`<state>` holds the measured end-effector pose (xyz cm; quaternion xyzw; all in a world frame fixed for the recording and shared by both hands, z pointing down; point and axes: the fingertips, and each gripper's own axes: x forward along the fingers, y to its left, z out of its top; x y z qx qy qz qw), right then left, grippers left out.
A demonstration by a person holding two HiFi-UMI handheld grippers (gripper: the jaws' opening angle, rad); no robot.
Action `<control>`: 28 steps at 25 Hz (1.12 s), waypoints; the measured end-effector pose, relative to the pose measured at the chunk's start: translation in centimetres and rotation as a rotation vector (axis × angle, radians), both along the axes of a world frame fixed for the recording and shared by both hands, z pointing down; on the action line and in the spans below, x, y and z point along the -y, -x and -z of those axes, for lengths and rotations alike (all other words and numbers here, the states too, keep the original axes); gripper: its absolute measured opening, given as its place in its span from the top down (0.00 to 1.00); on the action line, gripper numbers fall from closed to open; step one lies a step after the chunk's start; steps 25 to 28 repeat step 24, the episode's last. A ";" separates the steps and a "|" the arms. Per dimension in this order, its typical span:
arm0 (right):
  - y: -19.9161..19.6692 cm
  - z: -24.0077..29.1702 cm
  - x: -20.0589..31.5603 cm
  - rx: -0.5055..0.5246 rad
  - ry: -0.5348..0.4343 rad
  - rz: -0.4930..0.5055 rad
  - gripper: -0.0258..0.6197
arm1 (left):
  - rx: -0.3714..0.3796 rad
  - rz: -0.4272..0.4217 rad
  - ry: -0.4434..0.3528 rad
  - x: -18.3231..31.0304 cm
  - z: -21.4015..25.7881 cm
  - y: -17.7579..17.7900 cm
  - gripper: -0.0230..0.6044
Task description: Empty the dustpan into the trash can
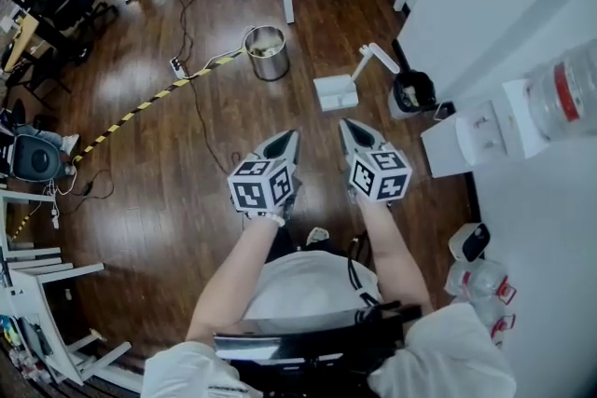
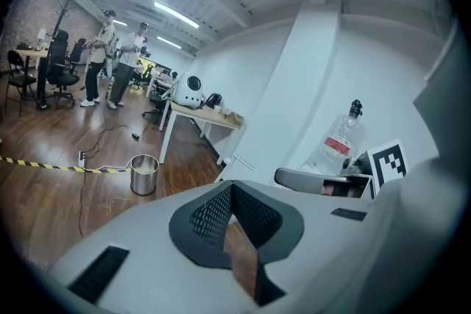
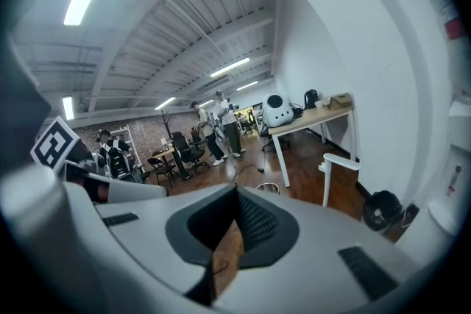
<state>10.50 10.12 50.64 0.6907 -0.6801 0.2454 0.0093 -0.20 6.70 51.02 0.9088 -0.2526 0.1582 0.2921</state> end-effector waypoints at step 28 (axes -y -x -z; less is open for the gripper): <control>8.0 2.6 -2.8 -0.069 0.012 -0.069 0.96 | -0.058 -0.037 -0.016 -1.0 2.1 7.9 0.97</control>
